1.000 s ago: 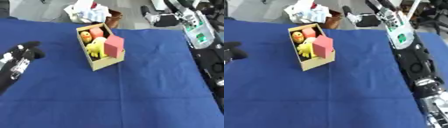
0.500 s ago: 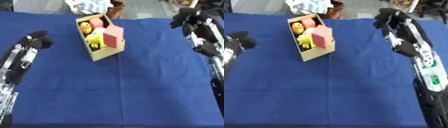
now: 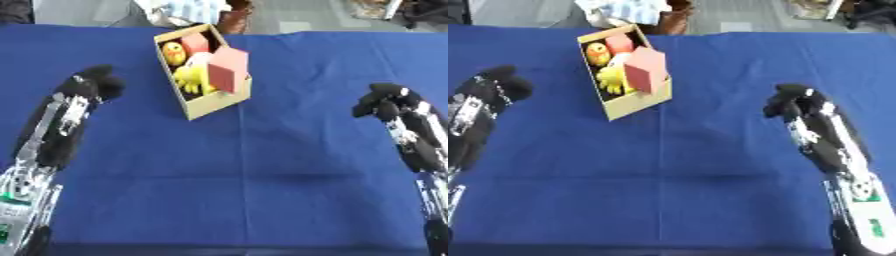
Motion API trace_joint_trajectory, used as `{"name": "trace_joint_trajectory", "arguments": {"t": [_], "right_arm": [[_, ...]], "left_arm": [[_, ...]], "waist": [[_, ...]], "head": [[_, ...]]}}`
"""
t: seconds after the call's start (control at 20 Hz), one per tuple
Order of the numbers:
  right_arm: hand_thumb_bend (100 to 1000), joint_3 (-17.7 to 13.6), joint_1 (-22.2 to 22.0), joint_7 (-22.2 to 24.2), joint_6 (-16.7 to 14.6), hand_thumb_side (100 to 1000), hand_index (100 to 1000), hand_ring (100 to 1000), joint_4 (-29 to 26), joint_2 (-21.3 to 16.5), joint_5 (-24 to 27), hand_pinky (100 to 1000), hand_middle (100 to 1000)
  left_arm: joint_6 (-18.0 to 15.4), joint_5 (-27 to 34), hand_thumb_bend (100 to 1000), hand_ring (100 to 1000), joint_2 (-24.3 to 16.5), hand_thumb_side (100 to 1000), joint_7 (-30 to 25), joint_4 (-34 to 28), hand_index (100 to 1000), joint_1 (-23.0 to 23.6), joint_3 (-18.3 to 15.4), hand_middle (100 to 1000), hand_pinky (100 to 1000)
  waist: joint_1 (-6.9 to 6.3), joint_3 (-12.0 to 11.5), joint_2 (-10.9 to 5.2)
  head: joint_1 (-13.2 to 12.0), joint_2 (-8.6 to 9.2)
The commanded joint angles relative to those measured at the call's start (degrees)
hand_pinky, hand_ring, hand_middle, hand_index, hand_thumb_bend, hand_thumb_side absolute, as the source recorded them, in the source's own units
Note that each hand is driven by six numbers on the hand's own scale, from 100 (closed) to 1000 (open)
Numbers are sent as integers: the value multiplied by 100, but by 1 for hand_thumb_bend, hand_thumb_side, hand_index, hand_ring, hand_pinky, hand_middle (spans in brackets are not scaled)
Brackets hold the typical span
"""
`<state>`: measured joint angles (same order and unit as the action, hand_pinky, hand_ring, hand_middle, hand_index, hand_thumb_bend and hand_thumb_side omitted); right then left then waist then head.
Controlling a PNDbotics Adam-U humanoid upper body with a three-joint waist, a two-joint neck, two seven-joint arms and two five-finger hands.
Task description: Pick up objects on the table and place them in the box.
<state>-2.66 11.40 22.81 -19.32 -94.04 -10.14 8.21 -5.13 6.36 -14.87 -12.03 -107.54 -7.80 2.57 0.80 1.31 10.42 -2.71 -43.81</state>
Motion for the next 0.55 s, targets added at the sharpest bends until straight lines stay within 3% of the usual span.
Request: {"name": "trace_joint_trajectory", "arguments": {"t": [0.05,0.55], "right_arm": [[100,63,-9,71,35,470,780,620,-129,34,-3,620,583],[100,226,-65,235,139,470,784,616,-121,194,37,620,580]], "left_arm": [[-29,55,100,789,42,782,46,-10,860,-3,44,678,859],[5,307,100,775,78,795,118,65,858,5,124,675,849]], "waist": [[-114,35,-7],[-150,113,-63]], "head": [[-62,-31],[-96,22]]}}
